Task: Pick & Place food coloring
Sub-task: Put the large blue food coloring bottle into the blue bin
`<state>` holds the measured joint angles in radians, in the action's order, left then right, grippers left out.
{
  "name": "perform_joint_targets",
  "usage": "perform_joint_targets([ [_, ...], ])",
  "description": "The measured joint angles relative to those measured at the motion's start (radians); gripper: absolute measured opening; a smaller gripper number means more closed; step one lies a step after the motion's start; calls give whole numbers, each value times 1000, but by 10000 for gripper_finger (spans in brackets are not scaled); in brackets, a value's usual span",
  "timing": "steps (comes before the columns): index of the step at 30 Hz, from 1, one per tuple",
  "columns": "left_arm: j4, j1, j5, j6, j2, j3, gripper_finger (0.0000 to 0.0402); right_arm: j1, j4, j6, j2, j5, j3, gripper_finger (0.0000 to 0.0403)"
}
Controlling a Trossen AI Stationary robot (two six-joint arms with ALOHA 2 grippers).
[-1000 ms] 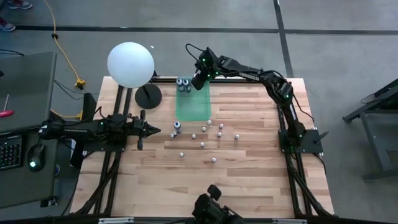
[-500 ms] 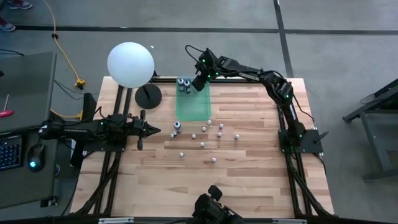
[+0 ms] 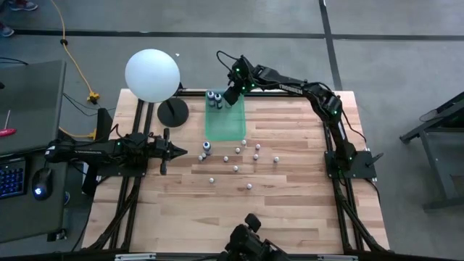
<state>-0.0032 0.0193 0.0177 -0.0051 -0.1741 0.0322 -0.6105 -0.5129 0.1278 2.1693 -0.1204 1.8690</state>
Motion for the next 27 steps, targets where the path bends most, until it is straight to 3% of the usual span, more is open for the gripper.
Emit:
perform_joint_targets([
  [6, 0, 0, 0, 0, 0, 0, 0, -20, -33, -10, -87, -7, 1, 165],
  [16, 0, 0, 0, 0, 0, 0, 0, -33, -322, -90, -313, -176, 1, 160],
  [21, 0, 0, 0, 0, 0, 0, 0, -17, -467, -138, -459, -213, 1, 126],
  [27, 0, 0, 0, 0, 0, 0, 0, 7, -578, -180, -651, -242, 1, 54],
])
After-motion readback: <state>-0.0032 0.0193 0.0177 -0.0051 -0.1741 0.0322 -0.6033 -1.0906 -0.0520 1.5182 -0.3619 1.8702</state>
